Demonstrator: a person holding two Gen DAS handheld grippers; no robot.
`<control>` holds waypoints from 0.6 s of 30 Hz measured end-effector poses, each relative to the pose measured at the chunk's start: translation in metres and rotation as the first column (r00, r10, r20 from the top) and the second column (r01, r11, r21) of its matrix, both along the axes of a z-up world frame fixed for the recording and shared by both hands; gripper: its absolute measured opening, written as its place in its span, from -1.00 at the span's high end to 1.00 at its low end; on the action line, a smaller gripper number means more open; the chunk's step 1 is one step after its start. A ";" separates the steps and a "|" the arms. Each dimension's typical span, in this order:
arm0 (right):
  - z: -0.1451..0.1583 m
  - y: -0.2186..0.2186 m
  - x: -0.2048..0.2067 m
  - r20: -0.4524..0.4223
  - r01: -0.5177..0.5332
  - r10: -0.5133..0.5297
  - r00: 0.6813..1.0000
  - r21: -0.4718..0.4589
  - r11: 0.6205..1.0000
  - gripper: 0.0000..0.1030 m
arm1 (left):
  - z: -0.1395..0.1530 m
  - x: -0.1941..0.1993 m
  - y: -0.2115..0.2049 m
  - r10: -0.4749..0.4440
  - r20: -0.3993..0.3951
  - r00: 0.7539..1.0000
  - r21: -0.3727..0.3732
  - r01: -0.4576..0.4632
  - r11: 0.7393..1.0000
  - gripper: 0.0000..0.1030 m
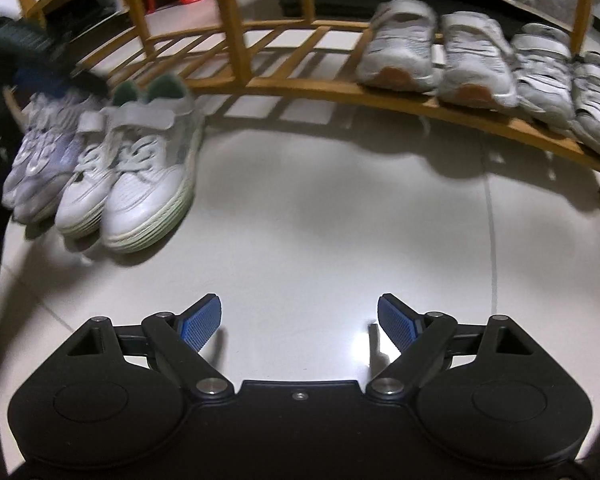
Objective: Organize scattered shoes
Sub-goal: 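Move the left gripper to the teal-lined white sneaker pair on the floor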
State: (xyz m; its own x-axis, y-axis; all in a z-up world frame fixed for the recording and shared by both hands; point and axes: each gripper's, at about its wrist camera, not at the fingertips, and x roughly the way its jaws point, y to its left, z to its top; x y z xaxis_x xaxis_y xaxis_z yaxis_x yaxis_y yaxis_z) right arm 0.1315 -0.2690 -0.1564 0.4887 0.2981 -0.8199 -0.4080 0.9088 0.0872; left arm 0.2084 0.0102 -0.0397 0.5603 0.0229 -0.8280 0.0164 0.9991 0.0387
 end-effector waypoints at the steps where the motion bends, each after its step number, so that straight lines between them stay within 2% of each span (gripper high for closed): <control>1: -0.001 0.003 -0.001 0.000 -0.016 0.016 1.000 -0.004 1.000 -0.70 | -0.001 0.004 0.000 0.002 -0.002 1.000 0.001 -0.002 1.000 -0.45; 10: -0.009 0.028 -0.014 -0.011 -0.131 0.130 0.991 -0.029 0.991 -0.71 | -0.024 0.039 0.008 0.035 -0.056 0.998 0.015 -0.035 0.999 -0.26; 15: -0.009 0.035 -0.018 0.001 -0.164 0.164 0.986 -0.050 0.985 -0.72 | -0.036 0.051 0.008 0.030 -0.084 0.996 0.020 -0.029 0.999 -0.19; 18: -0.010 0.036 -0.019 -0.002 -0.166 0.166 0.986 -0.047 0.985 -0.80 | -0.041 0.056 0.008 0.028 -0.098 0.995 0.015 -0.027 1.000 -0.10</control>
